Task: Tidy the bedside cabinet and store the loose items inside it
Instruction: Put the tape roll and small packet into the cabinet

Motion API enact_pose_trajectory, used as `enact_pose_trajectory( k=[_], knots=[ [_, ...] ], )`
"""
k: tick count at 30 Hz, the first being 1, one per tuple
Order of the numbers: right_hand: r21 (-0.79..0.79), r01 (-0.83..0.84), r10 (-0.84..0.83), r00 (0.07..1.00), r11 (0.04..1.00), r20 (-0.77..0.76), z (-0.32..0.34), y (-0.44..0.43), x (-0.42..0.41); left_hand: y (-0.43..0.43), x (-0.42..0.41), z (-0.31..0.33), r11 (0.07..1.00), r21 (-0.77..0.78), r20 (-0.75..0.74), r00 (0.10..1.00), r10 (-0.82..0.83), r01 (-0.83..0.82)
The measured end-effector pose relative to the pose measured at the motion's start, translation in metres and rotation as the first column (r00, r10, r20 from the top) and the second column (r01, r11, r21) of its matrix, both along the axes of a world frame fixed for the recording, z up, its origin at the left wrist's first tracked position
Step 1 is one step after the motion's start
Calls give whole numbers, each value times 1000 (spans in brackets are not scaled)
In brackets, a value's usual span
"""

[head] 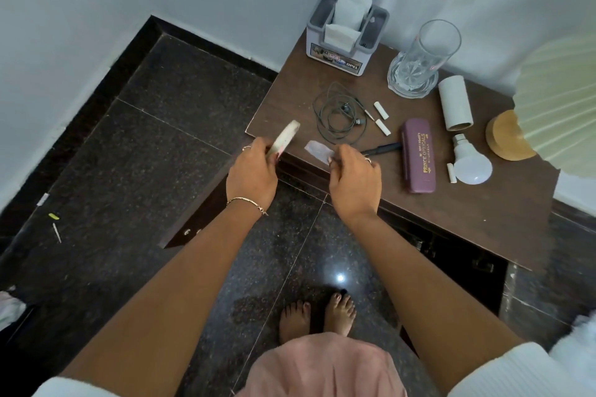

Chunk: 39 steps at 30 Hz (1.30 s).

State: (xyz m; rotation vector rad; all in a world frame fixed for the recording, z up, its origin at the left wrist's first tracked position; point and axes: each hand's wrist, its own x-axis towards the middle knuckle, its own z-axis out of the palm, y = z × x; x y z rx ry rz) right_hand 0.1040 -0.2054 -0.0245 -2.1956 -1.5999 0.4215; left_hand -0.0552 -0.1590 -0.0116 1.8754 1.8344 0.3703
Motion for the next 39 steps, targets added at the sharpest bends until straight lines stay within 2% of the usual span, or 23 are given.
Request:
enact_pose_trajectory(
  k=[3,6,9,15,19,22,25,28,30,33,36,39],
  knots=[
    [39,131,-110,934,991,-340,2,-17,-4,-14,-1,-1,982,-84,177,967,182,-170],
    [0,242,-207,832,970,-515,1,-38,-10,-33,0,-2,931,-198,269,896,353,-308],
    [-27,254,-222,784,967,-580,-7,-59,-16,-51,-3,-23,856,-331,312,810,496,-397],
    [-15,225,-188,772,974,-607,-35,-79,-16,-72,-6,-62,658,-608,373,572,731,-444],
    [-86,264,-245,660,961,-710,-54,-78,-13,-73,-6,-86,570,-722,381,463,800,-391],
    [-159,329,-320,527,931,-787,-75,-70,-7,-66,-5,-109,593,-723,434,436,788,-354],
    [-259,406,-400,316,877,-861,-102,-60,1,-58,2,-135,620,-715,496,389,776,-325],
    [-276,462,-411,223,843,-884,-130,-44,13,-44,13,-157,650,-700,565,329,757,-296],
    [-242,506,-393,216,828,-894,-154,-29,21,-32,19,-174,672,-685,602,303,739,-279],
    [-156,566,-375,295,809,-879,-189,-5,32,-11,29,-203,721,-646,666,277,692,-248],
    [-116,556,-367,365,823,-856,-213,18,39,9,36,-232,766,-596,726,244,643,-241],
    [-77,546,-311,350,834,-884,-231,38,45,27,40,-251,805,-543,766,252,591,-237]
  ],
)
